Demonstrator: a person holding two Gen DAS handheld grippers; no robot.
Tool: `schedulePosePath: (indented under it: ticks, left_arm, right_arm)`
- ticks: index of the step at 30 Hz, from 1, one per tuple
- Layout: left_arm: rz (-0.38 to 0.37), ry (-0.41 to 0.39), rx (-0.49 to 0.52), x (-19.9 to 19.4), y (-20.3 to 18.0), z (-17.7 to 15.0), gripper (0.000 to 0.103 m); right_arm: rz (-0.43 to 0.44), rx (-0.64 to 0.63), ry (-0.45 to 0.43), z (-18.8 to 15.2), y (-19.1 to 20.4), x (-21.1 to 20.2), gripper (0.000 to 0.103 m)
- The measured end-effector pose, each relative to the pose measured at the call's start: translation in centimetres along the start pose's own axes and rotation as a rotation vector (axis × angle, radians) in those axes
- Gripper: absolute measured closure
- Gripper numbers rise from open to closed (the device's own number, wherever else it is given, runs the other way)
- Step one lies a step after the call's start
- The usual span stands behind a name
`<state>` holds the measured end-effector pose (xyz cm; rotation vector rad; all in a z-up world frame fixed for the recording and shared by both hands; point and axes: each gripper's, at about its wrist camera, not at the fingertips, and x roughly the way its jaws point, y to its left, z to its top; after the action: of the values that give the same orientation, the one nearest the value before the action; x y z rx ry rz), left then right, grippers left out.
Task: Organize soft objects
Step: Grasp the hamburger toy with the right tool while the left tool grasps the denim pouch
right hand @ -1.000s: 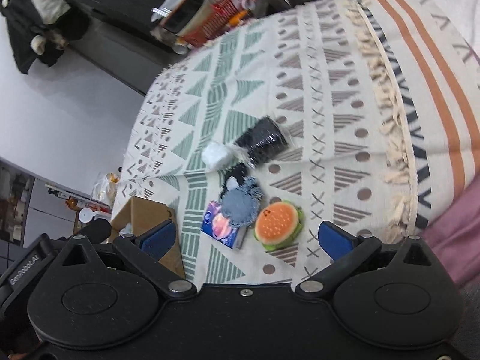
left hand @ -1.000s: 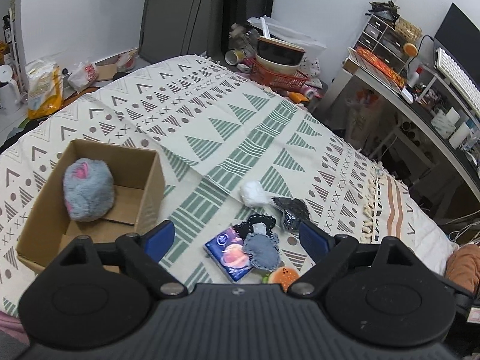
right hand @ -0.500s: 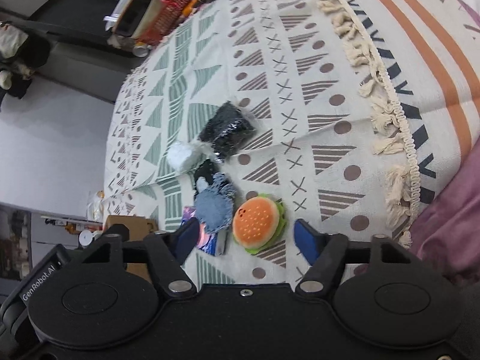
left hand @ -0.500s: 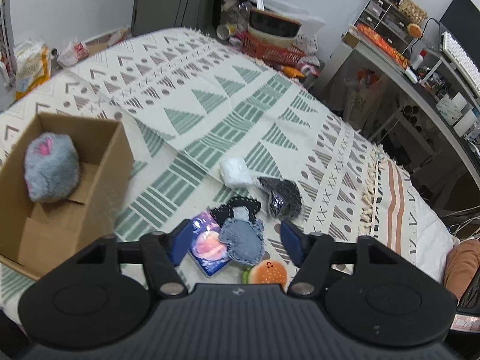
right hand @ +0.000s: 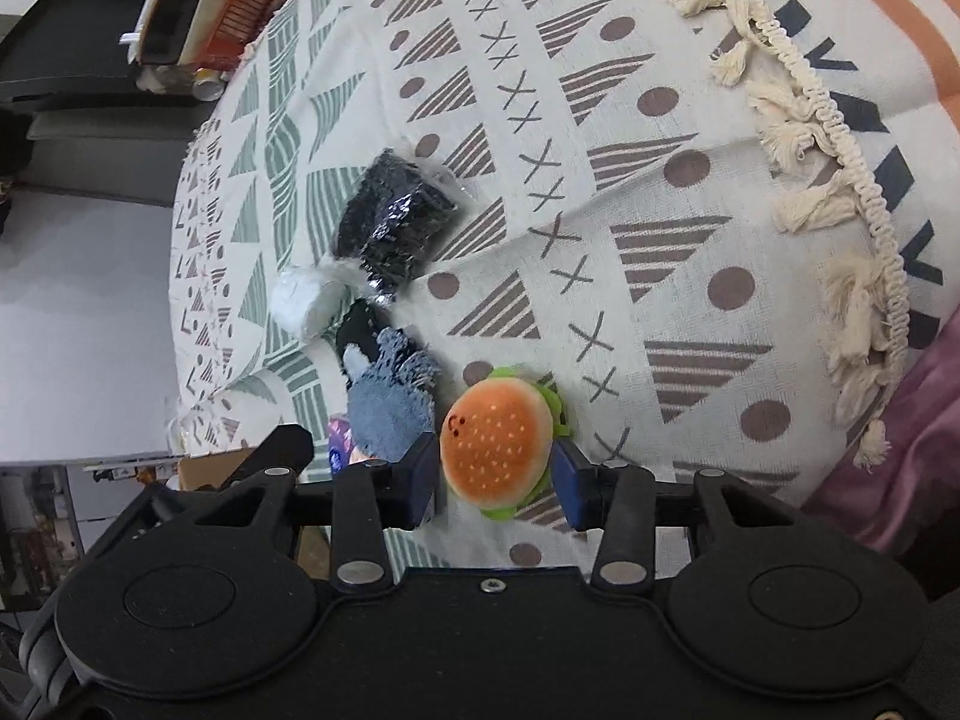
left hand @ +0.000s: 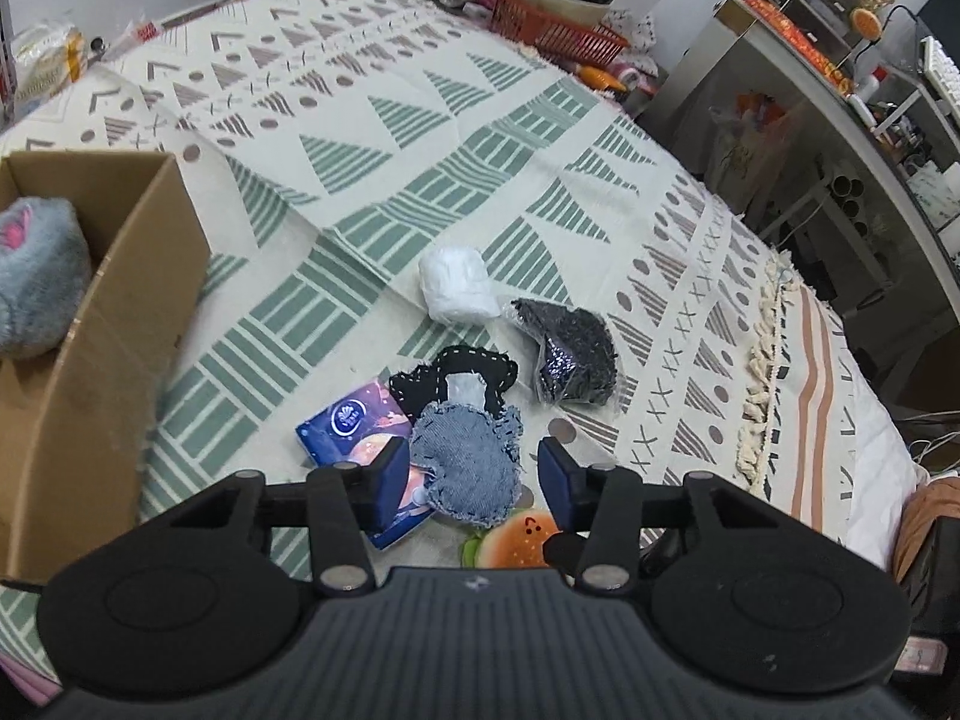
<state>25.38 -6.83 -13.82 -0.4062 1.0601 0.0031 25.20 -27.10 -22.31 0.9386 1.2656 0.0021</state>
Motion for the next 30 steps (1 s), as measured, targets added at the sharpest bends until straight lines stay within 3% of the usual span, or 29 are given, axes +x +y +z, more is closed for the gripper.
schedulePosePath:
  ticks: [9,18,20,24,30]
  left_arm:
    - [0.035,0.055,-0.019,3.3,-0.1,0.0,0.057]
    - [0.06,0.079,-0.056,5.3,0.2,0.0,0.057]
    - [0.068,0.073,-0.06,5.3,0.1,0.1,0.065]
    - [0.078,0.072,-0.064,5.2,0.0,0.3,0.073]
    - [0.072,0.042,-0.057,4.1,-0.3,0.3,0.076]
  right_arm:
    - [0.02,0.083,0.029,1.3,-1.0,1.6,0.06]
    - [0.003,0.075,0.05,2.0,-1.0,3.1,0.064]
    - [-0.002,0.057,0.054,2.1,-0.8,3.3,0.072]
    - [0.001,0.029,0.045,2.1,-0.6,3.1,0.077]
    - [0.01,-0.025,0.005,2.2,0.1,2.2,0.081]
